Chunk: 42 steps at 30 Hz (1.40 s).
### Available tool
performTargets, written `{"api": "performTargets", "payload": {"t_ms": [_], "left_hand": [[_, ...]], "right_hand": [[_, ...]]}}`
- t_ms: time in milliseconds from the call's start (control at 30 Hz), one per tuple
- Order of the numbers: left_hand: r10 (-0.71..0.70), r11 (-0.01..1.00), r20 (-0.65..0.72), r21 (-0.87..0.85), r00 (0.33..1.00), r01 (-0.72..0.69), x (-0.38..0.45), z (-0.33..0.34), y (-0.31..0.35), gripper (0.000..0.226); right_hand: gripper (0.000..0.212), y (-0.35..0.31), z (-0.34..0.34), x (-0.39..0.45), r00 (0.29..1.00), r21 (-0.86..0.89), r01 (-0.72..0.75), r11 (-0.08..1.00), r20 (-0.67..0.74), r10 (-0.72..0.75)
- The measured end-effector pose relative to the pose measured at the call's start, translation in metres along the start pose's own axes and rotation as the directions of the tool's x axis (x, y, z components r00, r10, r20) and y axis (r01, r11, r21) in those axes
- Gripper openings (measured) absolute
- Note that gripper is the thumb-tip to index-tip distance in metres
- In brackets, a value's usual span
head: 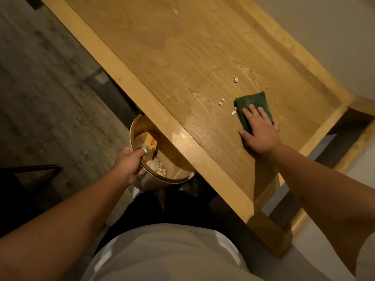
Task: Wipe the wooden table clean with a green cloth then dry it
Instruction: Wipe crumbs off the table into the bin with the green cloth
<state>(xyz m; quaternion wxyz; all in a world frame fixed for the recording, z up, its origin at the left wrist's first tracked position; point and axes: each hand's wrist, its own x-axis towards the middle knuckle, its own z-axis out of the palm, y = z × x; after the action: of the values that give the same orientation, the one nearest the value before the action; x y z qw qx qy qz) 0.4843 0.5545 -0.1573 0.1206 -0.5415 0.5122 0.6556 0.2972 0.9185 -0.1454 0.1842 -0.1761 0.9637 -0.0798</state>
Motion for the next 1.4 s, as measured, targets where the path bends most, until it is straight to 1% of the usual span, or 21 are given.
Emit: {"api": "performTargets", "payload": {"t_ms": [200,367,433,533,600,667,700,733,800,833,900,933,967,1000,1033,1067,1133,1167,1200,1300,1400], "left_hand": [[-0.009,1.0,-0.019,-0.03,1.0,0.009,-0.003,0.003,0.003,0.011],[-0.01,0.998,-0.012,-0.055,1.0,0.01,-0.006,0.004,0.005,0.011],[-0.021,0.999,-0.017,-0.051,1.0,0.02,-0.008,0.004,0.006,0.011],[-0.014,0.999,-0.03,-0.032,0.999,0.013,-0.009,0.004,0.006,0.01],[-0.009,0.999,-0.022,-0.033,1.0,0.008,-0.009,0.004,0.006,0.014],[-0.002,0.999,-0.023,-0.041,1.0,0.001,-0.009,0.002,0.007,0.017],[-0.001,0.999,-0.025,-0.046,1.0,0.0,-0.009,0.001,0.007,0.017],[-0.001,0.999,-0.023,-0.045,1.0,0.0,-0.01,-0.001,0.008,0.016],[0.0,0.999,-0.019,-0.037,1.0,-0.001,-0.011,-0.004,0.01,0.012],[-0.001,0.999,-0.021,-0.033,1.0,0.0,-0.011,-0.006,0.01,0.011],[-0.015,0.999,-0.021,-0.029,1.0,0.014,-0.012,-0.006,0.011,0.011],[-0.023,0.999,-0.022,-0.029,1.0,0.022,-0.012,-0.006,0.012,0.011],[-0.026,0.999,-0.022,-0.028,0.999,0.026,-0.011,-0.006,0.012,0.011],[-0.028,0.999,-0.024,-0.025,0.999,0.027,-0.011,-0.007,0.012,0.011],[-0.03,0.999,-0.028,-0.021,0.999,0.029,-0.011,-0.008,0.012,0.012],[-0.033,0.999,-0.03,-0.01,0.999,0.033,-0.01,-0.008,0.012,0.013],[-0.04,0.999,-0.034,0.006,0.999,0.04,-0.009,-0.01,0.011,0.012],[-0.041,0.999,-0.034,0.004,0.999,0.041,-0.01,-0.008,0.011,0.011],[-0.036,0.999,-0.036,-0.001,0.999,0.036,-0.009,-0.007,0.011,0.011],[-0.016,1.0,-0.055,-0.008,0.998,0.015,-0.009,-0.003,0.009,0.011],[-0.009,1.0,-0.064,-0.015,0.998,0.008,-0.008,-0.003,0.008,0.011]], "right_hand": [[0.062,-0.053,0.019,-0.016,0.993,-0.008,0.101,0.995,-0.053,-0.101],[0.056,-0.123,0.039,-0.032,0.969,0.0,0.22,0.976,-0.115,-0.218],[0.055,-0.151,0.045,-0.036,0.954,0.005,0.281,0.96,-0.112,-0.279],[0.05,-0.189,0.052,-0.038,0.938,0.045,0.329,0.943,-0.13,-0.321],[0.046,-0.21,0.06,-0.039,0.907,0.042,0.417,0.908,-0.083,-0.412],[0.039,-0.225,0.069,-0.042,0.828,-0.045,0.56,0.827,0.04,-0.559],[0.034,-0.229,0.072,-0.042,0.794,-0.103,0.609,0.787,0.082,-0.603],[0.032,-0.231,0.073,-0.041,0.785,-0.134,0.62,0.773,0.094,-0.613],[0.033,-0.231,0.071,-0.036,0.813,-0.077,0.581,0.81,0.085,-0.576],[0.036,-0.231,0.067,-0.035,0.832,0.016,0.549,0.836,0.084,-0.548],[0.042,-0.228,0.054,-0.035,0.886,0.291,0.423,0.858,0.062,-0.459],[0.044,-0.224,0.044,-0.035,0.924,0.444,0.33,0.833,0.026,-0.381],[0.043,-0.219,0.033,-0.035,0.963,0.585,0.224,0.779,-0.009,-0.27],[0.043,-0.212,0.021,-0.035,0.991,0.699,0.112,0.706,-0.025,-0.132],[0.042,-0.203,0.009,-0.034,0.999,0.779,0.02,0.627,-0.032,0.009],[0.042,-0.19,-0.003,-0.03,0.99,0.831,-0.035,0.555,-0.045,0.13],[0.041,-0.157,-0.028,-0.018,0.942,0.897,-0.061,0.438,-0.094,0.323],[0.039,-0.136,-0.043,-0.009,0.906,0.911,-0.058,0.408,-0.123,0.404],[0.037,-0.113,-0.057,0.002,0.873,0.91,-0.063,0.41,-0.149,0.464],[0.035,-0.041,-0.081,0.038,0.806,0.851,-0.188,0.49,-0.152,0.572],[0.03,0.017,-0.079,0.062,0.759,0.687,-0.297,0.663,-0.251,0.6]]}}
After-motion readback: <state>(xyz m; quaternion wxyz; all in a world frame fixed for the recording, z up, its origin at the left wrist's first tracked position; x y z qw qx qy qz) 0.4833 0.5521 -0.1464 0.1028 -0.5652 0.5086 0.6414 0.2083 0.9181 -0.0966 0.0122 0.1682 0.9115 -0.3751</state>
